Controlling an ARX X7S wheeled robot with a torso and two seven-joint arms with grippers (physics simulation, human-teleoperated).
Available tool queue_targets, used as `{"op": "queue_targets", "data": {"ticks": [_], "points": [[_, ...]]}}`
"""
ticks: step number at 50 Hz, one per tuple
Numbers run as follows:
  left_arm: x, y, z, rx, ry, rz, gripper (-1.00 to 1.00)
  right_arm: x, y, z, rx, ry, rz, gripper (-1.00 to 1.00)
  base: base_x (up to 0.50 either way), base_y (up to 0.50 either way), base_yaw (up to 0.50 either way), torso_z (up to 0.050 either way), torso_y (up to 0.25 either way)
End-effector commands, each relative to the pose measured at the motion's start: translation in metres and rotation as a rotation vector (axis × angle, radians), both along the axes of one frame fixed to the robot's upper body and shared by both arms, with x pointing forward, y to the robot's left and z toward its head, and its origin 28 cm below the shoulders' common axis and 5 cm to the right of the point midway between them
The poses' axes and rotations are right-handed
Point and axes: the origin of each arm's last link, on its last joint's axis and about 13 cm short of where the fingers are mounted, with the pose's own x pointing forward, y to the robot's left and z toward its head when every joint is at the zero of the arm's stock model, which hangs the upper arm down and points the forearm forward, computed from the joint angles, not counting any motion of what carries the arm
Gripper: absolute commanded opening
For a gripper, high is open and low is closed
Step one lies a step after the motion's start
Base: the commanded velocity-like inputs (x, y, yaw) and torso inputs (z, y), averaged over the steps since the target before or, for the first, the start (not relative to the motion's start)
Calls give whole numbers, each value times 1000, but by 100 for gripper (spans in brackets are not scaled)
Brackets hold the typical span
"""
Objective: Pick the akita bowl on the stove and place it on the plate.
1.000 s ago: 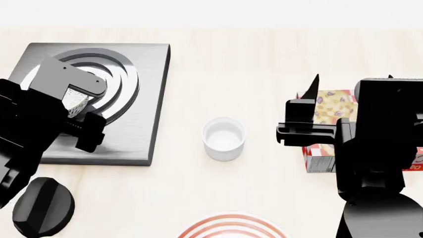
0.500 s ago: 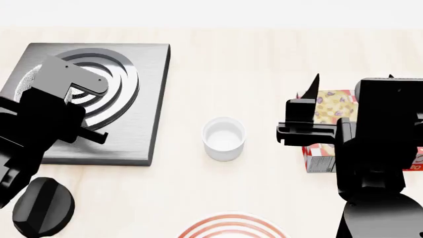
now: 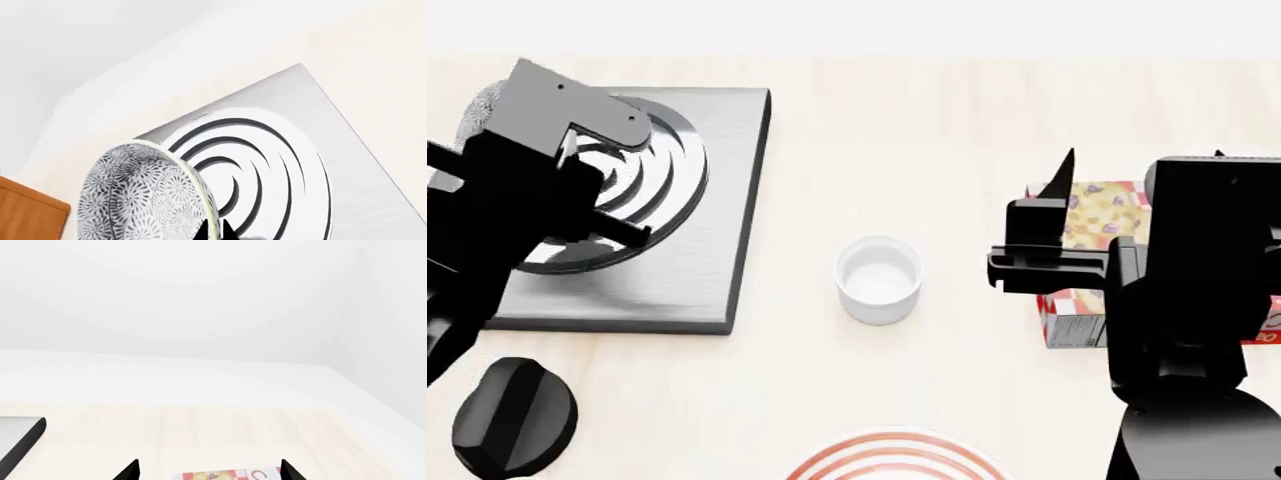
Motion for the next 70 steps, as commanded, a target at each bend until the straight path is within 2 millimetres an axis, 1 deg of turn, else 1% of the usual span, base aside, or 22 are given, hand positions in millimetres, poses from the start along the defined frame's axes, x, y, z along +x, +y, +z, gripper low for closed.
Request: {"op": "queue_targets", "data": {"ticks": [1,3,11,17,23,24,29,37,48,51,53,58,64,67,70], "points": [[-10,-15,49,105,-124,-173,-100,0,-1,1,17,-8,-4,100,0,0,0,0,0],[-14,-17,55,148,-132,-216,-100,0,-1,1,18,-8,-4,100,0,0,0,0,0],[-28,-19,66,277,-135,-345,-100,0,-1,0,18,-6,-2,100,0,0,0,0,0],[-42,-24,80,397,-168,-453,-100,0,0,0,18,-6,0,100,0,0,0,0,0],[-52,-26,87,500,-202,-513,-100,0,0,0,19,-5,1,100,0,0,0,0,0],[-58,-28,90,530,-208,-545,-100,0,0,0,18,-4,1,100,0,0,0,0,0],[-72,-32,97,599,-244,-616,-100,0,0,0,17,-4,2,100,0,0,0,0,0],[-90,-37,102,696,-295,-715,-100,0,0,-1,18,-3,2,100,0,0,0,0,0],[-113,-42,98,774,-314,-870,-100,0,0,0,17,-4,1,100,0,0,0,0,1],[-121,-43,97,743,-291,-932,-100,1,0,-1,18,-4,2,100,0,0,0,0,0],[-123,-43,96,765,-295,-957,-100,1,0,-1,19,-4,1,100,0,0,0,0,0],[-132,-45,95,744,-281,-1002,-100,0,0,0,21,-4,2,100,0,0,0,0,0],[-142,-46,87,748,-261,-1073,-100,0,0,-1,23,-2,3,100,0,0,0,0,0],[-149,-47,80,781,-242,-1118,-100,0,0,-1,22,-4,3,100,0,0,0,0,0],[-152,-47,76,787,-234,-1141,-100,0,0,-1,23,-3,3,100,0,0,0,0,0]]}}
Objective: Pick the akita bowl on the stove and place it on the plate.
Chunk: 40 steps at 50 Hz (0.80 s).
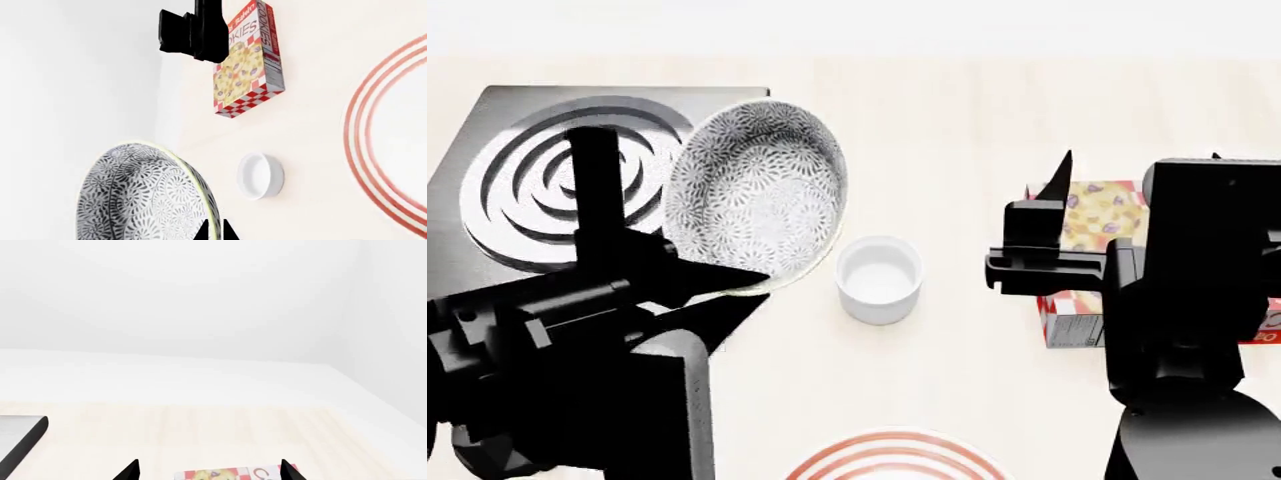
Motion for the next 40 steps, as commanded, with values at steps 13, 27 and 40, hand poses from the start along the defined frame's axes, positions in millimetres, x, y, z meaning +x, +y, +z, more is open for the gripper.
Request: {"op": "queue_targets", "data": {"ticks": [13,27,40], "points": [[-30,-10,-12,153,26,-199,-100,0,-1,0,20,-6,0,100,0,0,0,0,0],[-32,-14,-22,244,17,-232,-100,0,-1,1,19,-7,0,100,0,0,0,0,1],[-34,-20,-18,314,-7,-268,-100,0,-1,1,18,-7,1,100,0,0,0,0,0]]}}
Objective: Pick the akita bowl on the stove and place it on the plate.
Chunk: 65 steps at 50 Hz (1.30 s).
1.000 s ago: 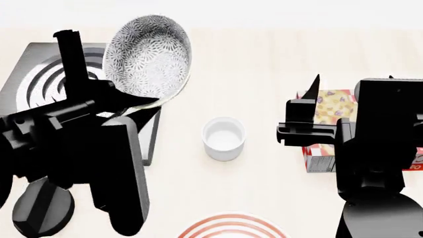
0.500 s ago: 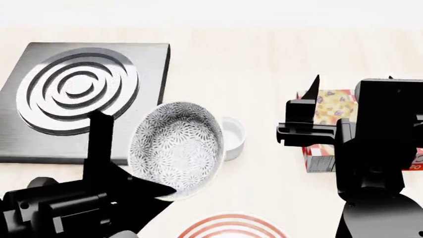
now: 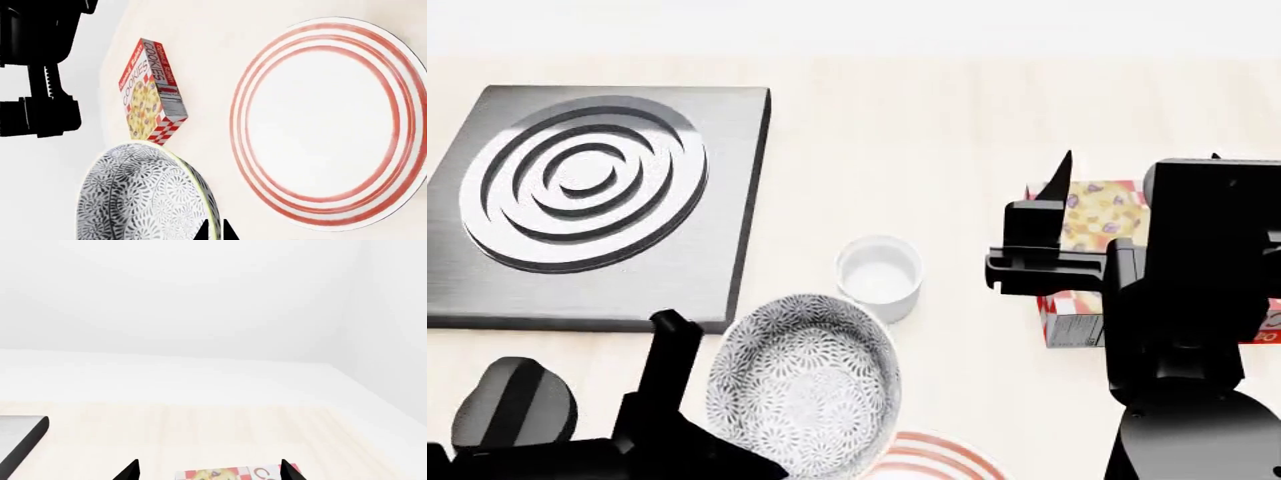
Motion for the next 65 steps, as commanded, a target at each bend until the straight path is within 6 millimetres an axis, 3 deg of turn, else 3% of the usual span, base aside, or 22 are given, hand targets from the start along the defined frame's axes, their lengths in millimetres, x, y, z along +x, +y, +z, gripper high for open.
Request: {"op": "queue_targets", "data": {"ticks": [1,18,40,65], "points": [[-2,-12,6,33,-64,-65,-100,0,0,1,14,-7,0,100,0,0,0,0,10],[-12,-25,-14,54,-35,-130,-100,0,0,2,14,-7,2,100,0,0,0,0,0],[-4,-38,-4,-51,-5,-100,-100,0,-1,1,11,-8,3,100,0,0,0,0,0],[-8,-44,-28,-2,30,-112,-100,0,0,2,13,-9,2,100,0,0,0,0,0]]}}
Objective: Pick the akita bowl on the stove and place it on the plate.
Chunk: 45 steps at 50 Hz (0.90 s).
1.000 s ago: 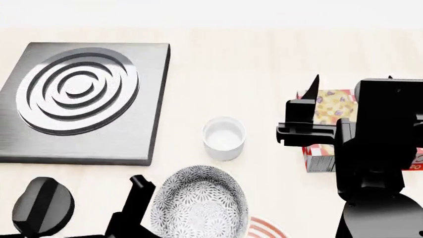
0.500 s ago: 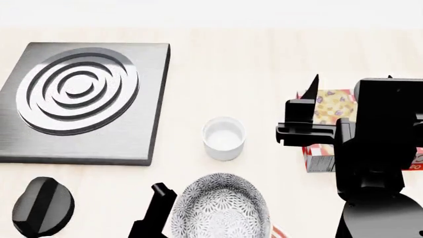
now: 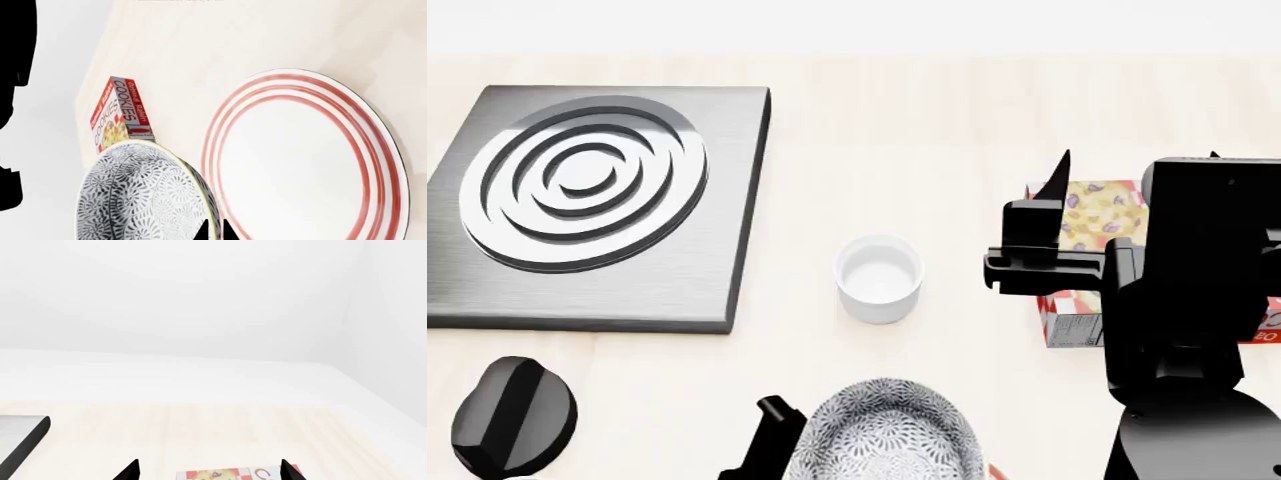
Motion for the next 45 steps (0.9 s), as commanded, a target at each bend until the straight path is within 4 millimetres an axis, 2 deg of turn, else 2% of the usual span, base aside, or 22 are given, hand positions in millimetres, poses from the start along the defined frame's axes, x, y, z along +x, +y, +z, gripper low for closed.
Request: {"op": "queue_targets", "data": {"ticks": [1,45], "points": [[-2,-8,0,-29,-23,-27,-100,0,-1,0,16,-8,-1,100,0,0,0,0,0],[0,-14,-35,-17,29,-11,-100,0,-1,0,16,-9,-1,100,0,0,0,0,0]]}}
